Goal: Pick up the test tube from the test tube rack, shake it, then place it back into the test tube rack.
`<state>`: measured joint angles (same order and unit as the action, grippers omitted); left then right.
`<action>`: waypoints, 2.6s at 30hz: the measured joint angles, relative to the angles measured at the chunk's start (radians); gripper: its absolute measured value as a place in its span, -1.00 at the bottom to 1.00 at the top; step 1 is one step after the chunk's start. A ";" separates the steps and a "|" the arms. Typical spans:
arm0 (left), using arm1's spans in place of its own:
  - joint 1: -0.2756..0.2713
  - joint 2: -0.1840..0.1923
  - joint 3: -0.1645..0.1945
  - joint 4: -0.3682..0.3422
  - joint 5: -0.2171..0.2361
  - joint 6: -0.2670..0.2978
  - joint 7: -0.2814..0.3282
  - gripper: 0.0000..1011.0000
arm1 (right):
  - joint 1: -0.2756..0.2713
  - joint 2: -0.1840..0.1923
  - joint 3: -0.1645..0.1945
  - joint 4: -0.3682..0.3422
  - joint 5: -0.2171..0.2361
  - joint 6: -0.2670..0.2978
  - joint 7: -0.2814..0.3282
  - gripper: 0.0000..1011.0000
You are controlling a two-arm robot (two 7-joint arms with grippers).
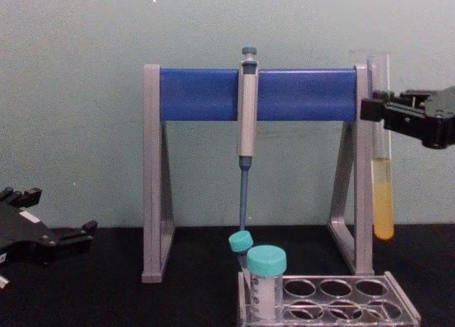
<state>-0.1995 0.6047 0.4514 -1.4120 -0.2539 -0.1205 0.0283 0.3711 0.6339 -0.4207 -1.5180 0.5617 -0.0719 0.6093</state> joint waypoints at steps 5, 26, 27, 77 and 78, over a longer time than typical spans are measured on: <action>0.000 0.000 0.000 0.000 0.000 0.000 0.000 0.98 | 0.010 -0.038 0.006 0.016 -0.046 -0.025 -0.043 -0.55; 0.000 0.000 0.000 0.000 0.000 0.000 0.000 0.98 | 0.038 -0.150 0.039 0.114 0.159 -0.012 0.121 -0.55; 0.000 0.000 0.000 0.000 0.000 0.000 0.000 0.98 | 0.038 -0.147 0.036 0.115 0.165 -0.010 0.129 -0.55; 0.000 0.000 0.000 0.000 0.000 0.000 0.000 0.98 | 0.032 -0.104 -0.040 0.153 0.082 -0.051 0.121 -0.55; 0.000 0.000 0.000 0.000 0.000 0.000 0.000 0.98 | 0.032 -0.104 -0.040 0.153 0.082 -0.051 0.121 -0.55</action>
<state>-0.1996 0.6047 0.4514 -1.4120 -0.2539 -0.1206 0.0283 0.4031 0.5296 -0.4612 -1.3651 0.6436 -0.1226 0.7304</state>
